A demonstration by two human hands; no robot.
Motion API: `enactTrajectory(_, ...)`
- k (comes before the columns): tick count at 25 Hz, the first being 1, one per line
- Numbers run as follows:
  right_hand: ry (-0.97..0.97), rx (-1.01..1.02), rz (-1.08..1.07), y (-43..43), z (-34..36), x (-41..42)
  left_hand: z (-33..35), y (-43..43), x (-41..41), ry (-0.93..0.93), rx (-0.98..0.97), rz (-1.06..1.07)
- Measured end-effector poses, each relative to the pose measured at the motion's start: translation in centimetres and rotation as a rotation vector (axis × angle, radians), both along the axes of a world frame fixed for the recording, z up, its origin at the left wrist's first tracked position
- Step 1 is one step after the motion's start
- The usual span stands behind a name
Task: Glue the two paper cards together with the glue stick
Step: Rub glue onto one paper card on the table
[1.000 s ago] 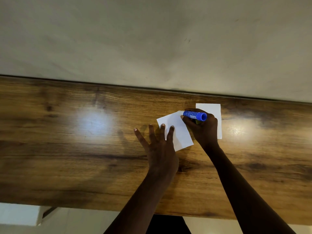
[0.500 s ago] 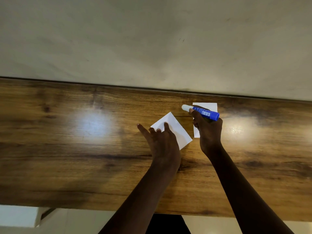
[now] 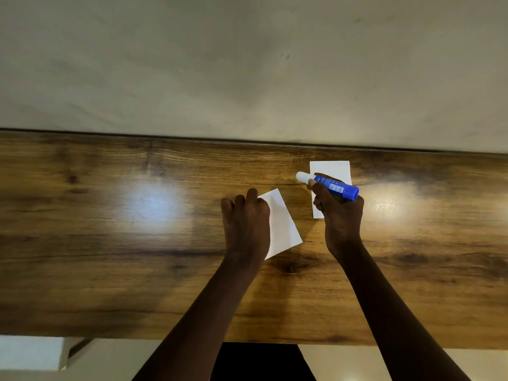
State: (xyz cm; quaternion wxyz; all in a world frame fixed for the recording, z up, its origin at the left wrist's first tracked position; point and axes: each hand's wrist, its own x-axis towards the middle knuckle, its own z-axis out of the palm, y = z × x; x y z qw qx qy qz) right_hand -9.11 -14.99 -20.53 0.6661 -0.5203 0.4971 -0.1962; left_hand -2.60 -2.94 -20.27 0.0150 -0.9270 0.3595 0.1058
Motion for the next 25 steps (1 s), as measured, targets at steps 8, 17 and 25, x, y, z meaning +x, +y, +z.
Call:
enactTrajectory(8,0.0,0.008,0.022,0.4,0.5,0.3,-0.5,1.1,0.1,-0.02,-0.103,0.049)
enactTrajectory(17,0.091,-0.024,0.111,1.5,0.5,0.8,-1.0,3.2,-3.3,-0.001,-0.152,0.124)
enactTrajectory(25,0.155,-0.362,0.636,4.8,-0.5,2.6,-1.8,4.0,-4.2,0.078,-0.15,0.164)
